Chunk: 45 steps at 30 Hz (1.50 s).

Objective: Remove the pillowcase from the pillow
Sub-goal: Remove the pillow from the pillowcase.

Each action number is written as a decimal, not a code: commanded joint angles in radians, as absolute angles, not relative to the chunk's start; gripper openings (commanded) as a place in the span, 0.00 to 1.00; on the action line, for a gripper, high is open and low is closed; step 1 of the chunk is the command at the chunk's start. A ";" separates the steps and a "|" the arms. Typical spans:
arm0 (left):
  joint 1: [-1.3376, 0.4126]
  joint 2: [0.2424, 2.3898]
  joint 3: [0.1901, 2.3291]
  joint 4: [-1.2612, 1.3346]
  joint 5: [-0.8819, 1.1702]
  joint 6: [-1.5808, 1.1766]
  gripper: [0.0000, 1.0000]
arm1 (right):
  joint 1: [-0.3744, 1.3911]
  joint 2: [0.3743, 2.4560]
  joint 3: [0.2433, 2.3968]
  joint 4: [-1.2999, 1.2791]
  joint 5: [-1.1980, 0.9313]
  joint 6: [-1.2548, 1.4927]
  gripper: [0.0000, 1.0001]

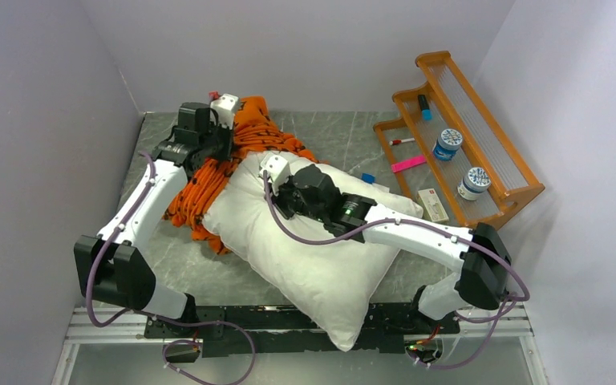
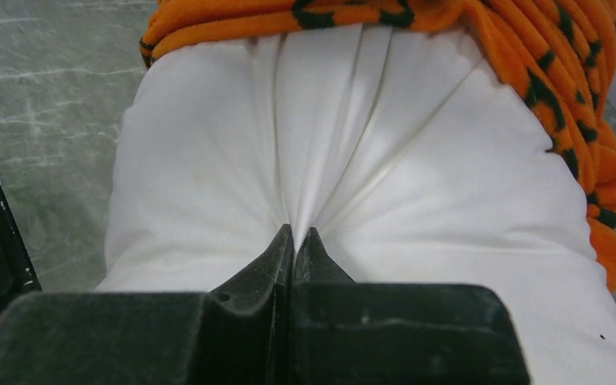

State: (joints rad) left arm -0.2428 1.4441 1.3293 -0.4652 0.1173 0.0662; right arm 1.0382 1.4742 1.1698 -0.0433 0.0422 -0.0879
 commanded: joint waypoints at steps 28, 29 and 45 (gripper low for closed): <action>0.125 1.657 1.289 -0.327 -0.032 -0.045 0.05 | 1.027 1.140 0.969 -0.307 0.230 -0.056 0.00; 0.132 1.658 1.286 -0.323 -0.032 -0.046 0.05 | 1.017 1.136 0.966 -0.308 0.229 -0.055 0.00; 0.084 1.630 1.232 -0.281 0.417 -0.100 0.05 | 0.968 1.260 1.120 -0.284 -0.051 -0.098 0.35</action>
State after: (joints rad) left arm 0.0570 1.6390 1.2495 -0.2874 0.4549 -0.1265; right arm 0.9699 1.2316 1.0130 -0.1413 0.0483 -0.0593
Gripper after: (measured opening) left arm 0.091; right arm 0.245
